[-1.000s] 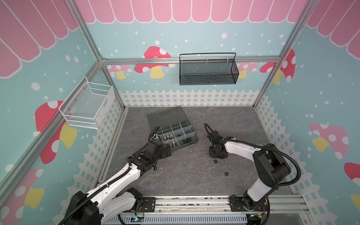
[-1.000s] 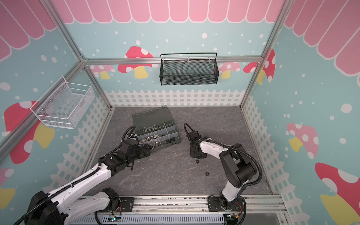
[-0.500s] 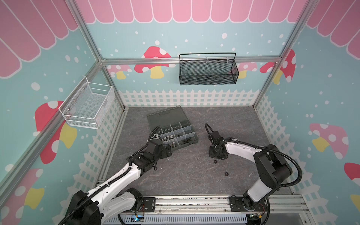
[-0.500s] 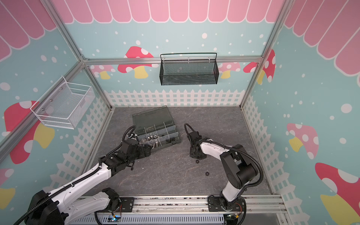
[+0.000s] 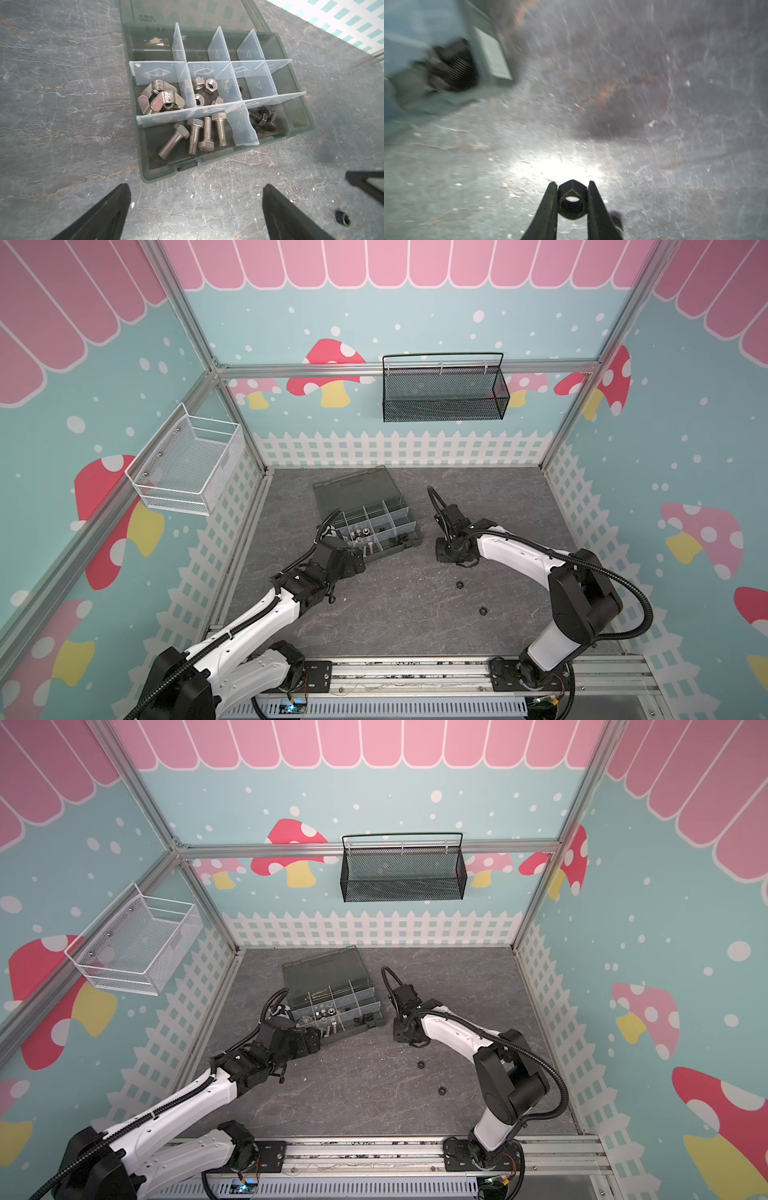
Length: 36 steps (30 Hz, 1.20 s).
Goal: Sort the screws and nuts into containers
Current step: 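Carry the nut with the right gripper over the organizer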
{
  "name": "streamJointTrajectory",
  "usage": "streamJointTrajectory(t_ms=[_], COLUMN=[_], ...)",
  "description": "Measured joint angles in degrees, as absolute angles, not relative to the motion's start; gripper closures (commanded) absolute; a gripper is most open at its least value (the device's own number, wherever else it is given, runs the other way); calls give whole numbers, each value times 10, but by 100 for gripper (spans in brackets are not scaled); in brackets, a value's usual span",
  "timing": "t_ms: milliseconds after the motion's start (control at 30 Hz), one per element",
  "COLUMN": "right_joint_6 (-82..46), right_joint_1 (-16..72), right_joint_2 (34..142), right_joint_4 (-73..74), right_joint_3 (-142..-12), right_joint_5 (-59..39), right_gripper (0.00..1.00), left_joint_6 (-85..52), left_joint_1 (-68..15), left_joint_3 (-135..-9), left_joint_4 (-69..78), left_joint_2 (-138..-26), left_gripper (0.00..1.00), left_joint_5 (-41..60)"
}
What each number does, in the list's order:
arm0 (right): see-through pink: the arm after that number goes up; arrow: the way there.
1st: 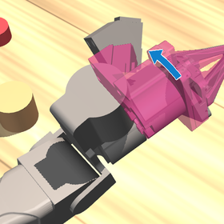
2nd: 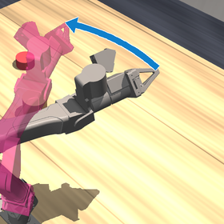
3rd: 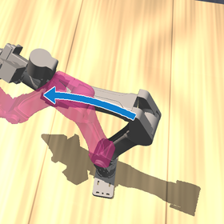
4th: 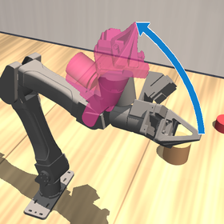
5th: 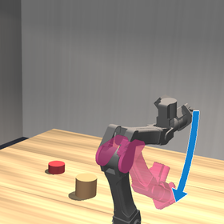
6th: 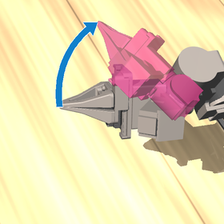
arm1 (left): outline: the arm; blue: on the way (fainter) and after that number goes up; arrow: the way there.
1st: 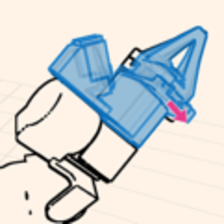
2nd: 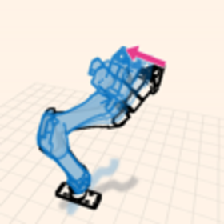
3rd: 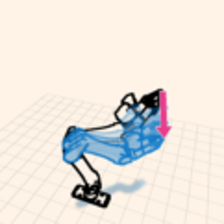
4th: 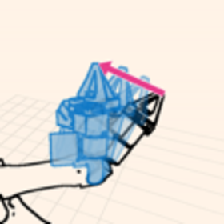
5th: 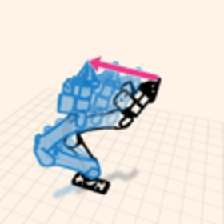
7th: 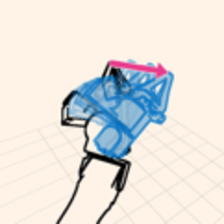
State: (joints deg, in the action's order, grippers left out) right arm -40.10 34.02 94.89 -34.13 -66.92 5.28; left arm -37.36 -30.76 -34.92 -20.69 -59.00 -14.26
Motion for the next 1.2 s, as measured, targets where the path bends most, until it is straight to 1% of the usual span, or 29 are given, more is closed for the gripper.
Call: streamJointTrajectory(t_ms=[167,400,567,733,800,1033,1100,1200], right_joint_6=[-374,-328,-303,-287,-282,-271,-268,-266], right_joint_1=[364,396,410,417,418,420,420,420], right_joint_2=[995,1123,1205,1263,1282,1308,1308,1308], right_joint_4=[-331,-323,-322,-321,-321,-321,-321,-321], right_joint_3=[-786,-945,-1023,-1086,-1105,-1124,-1126,-1130], right_joint_5=[56,60,59,52,50,48,49,50], right_gripper=[84,84,84,83,80,61,58,57], left_joint_6=[-378,-384,-384,-385,-385,-385,-385,-385], left_joint_1=[-308,-307,-307,-305,-305,-305,-305,-305], left_joint_3=[-346,-344,-341,-337,-336,-336,-336,-336], left_joint_4=[-207,-208,-211,-212,-212,-213,-213,-214], left_joint_2=[-582,-573,-561,-553,-553,-552,-552,-552], left_gripper=[0,0,0,1,0,0,1,0], left_joint_5=[-149,-150,-150,-152,-153,-153,-153,-154])
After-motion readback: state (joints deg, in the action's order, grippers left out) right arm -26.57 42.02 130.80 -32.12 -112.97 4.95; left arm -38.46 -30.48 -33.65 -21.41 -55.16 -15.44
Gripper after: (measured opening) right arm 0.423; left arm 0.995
